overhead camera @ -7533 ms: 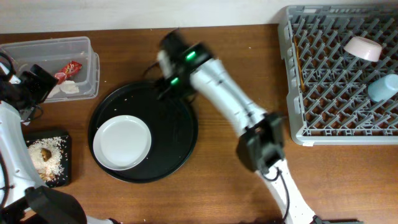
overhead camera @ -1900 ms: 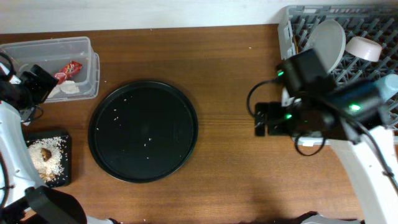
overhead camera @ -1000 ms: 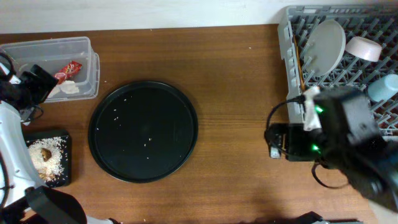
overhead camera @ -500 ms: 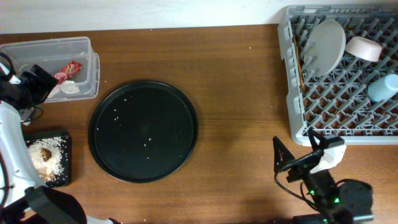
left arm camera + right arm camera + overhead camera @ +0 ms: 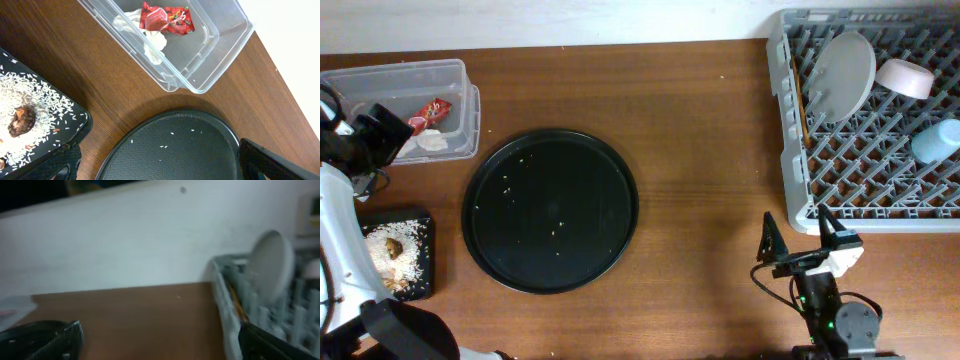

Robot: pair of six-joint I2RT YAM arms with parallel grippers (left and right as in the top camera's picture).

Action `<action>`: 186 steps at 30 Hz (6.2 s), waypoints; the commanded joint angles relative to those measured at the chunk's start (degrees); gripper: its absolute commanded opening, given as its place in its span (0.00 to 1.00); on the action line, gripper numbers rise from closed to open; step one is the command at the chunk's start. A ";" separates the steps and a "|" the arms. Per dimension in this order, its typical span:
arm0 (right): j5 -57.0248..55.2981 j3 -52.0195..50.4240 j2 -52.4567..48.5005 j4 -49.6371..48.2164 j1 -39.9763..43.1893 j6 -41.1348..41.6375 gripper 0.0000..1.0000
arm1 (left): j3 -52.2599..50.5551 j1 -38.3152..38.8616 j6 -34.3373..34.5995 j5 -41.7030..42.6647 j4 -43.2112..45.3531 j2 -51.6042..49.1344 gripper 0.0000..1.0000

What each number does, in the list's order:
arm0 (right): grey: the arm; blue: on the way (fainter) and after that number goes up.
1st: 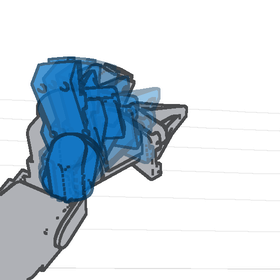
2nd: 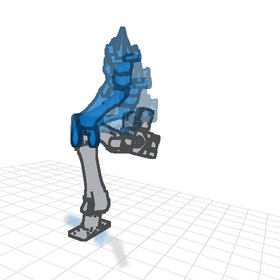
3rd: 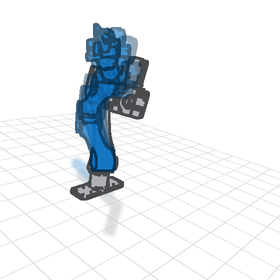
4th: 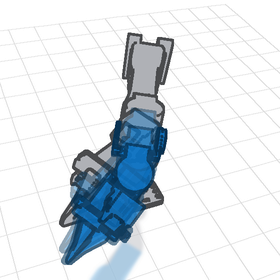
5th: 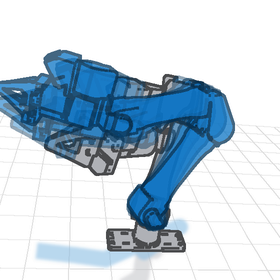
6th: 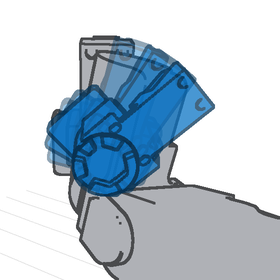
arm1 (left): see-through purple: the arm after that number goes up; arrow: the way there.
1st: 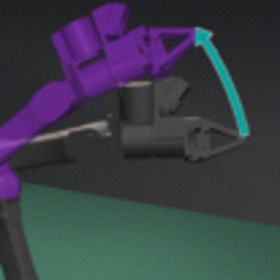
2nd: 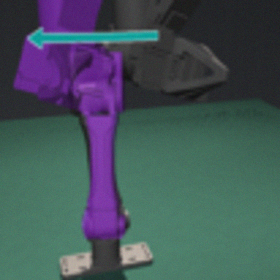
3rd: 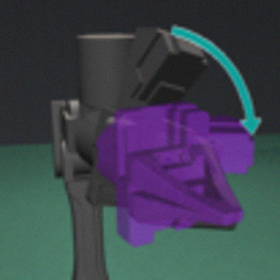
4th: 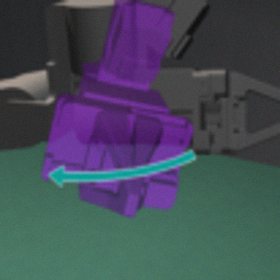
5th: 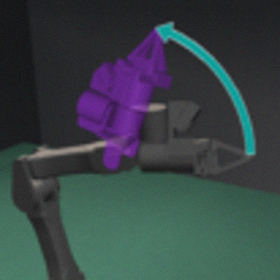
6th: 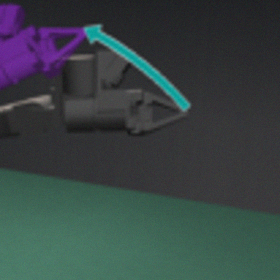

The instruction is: Sort waste into correct bins and load items into the dishwasher rack

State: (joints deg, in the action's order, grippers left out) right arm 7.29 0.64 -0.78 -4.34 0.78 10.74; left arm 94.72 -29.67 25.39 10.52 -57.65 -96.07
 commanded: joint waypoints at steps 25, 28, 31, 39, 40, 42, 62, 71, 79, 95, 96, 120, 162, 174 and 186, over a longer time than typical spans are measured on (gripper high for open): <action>-7.39 -0.33 0.57 9.01 0.37 -11.39 0.98 | 0.04 -0.11 0.50 0.17 0.09 -0.02 0.99; -7.39 -0.33 0.57 9.01 0.37 -11.39 0.98 | 0.04 -0.11 0.50 0.17 0.09 -0.02 0.99; -7.41 -0.33 0.59 9.01 0.37 -11.39 0.98 | 0.04 -0.11 0.52 0.17 0.09 -0.02 0.99; -7.39 -0.33 0.57 8.98 0.37 -11.39 0.98 | 0.04 -0.11 0.50 0.17 0.09 -0.02 0.99; -7.39 -0.33 0.57 9.01 0.37 -11.39 0.98 | 0.04 -0.11 0.50 0.17 0.09 -0.02 0.99; -7.39 -0.33 0.57 9.01 0.37 -11.39 0.98 | 0.04 -0.11 0.52 0.17 0.09 -0.02 0.99; -7.39 -0.33 0.57 8.98 0.37 -11.39 0.98 | 0.04 1.70 0.26 -11.76 -0.20 0.04 0.99; -7.39 -0.33 0.57 8.98 0.37 -11.39 0.98 | -3.65 9.22 -6.21 -13.49 -8.52 3.93 0.99; -7.39 -0.33 0.57 9.01 0.37 -11.39 0.99 | -27.43 14.93 -10.43 -13.33 7.06 10.84 0.99; -7.39 -0.33 0.57 8.98 0.37 -11.39 0.98 | -68.67 20.52 -12.90 -10.60 42.36 33.97 0.99; -7.39 -0.33 0.57 8.98 0.37 -11.39 0.98 | -69.88 20.52 -12.87 -10.95 42.53 34.95 0.99; -7.39 -0.33 0.57 8.98 0.37 -11.39 0.98 | -94.23 28.92 -18.29 -9.22 54.45 74.16 0.99; -7.39 -0.33 0.57 8.98 0.37 -11.39 0.98 | -94.23 31.43 -33.20 -10.71 52.83 95.80 0.99; -7.39 -0.33 0.57 8.98 0.37 -11.39 0.98 | -94.23 29.55 -28.39 -10.75 52.83 95.80 0.99; -7.39 -0.33 0.57 8.98 0.37 -11.39 0.98 | -94.23 29.55 -28.41 -10.51 52.85 95.78 0.99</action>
State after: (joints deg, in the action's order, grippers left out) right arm 0.40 0.60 -0.69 4.27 0.78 -0.45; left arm 0.64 0.19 -3.62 -0.01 -4.38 -0.84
